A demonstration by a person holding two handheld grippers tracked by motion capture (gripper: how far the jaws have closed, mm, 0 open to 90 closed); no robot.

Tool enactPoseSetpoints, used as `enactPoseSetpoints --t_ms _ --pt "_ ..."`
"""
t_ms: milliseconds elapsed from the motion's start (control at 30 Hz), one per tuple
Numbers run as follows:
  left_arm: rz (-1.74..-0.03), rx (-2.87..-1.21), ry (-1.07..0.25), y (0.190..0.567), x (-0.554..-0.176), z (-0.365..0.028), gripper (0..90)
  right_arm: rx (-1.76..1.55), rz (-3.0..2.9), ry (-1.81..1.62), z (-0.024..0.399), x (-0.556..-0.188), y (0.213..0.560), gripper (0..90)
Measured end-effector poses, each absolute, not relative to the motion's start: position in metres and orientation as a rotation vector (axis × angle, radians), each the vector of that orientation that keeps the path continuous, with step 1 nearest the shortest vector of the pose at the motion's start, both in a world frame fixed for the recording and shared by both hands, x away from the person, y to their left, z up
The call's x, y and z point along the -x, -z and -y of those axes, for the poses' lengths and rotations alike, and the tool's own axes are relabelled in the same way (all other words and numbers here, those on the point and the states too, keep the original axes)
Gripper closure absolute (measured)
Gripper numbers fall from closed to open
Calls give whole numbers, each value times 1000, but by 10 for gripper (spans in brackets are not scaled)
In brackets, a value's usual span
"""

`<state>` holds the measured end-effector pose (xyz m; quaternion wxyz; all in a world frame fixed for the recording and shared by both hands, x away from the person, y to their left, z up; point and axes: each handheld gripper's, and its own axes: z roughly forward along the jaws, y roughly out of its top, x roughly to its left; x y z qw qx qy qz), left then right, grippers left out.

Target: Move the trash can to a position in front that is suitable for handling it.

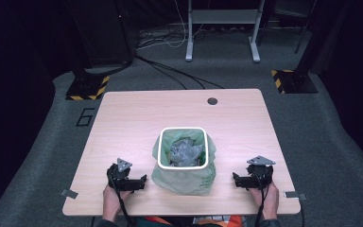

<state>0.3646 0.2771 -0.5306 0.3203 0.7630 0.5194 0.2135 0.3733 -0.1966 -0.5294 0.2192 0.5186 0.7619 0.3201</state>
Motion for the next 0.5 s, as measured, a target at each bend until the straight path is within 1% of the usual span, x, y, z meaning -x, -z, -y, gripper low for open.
enactPoseSetpoints --t_ms 200,400,500 --pt "-1366 -2003 -579 530 -364 -275 0 -1420 -2124 -890 197 -373 529 0" --pt "-1326 -2014 -539 530 -364 -275 0 -1391 -2128 -885 195 -373 528 0" --pt "-1294 -2021 -505 529 -363 -273 0 -1377 -2127 -937 193 -371 526 0"
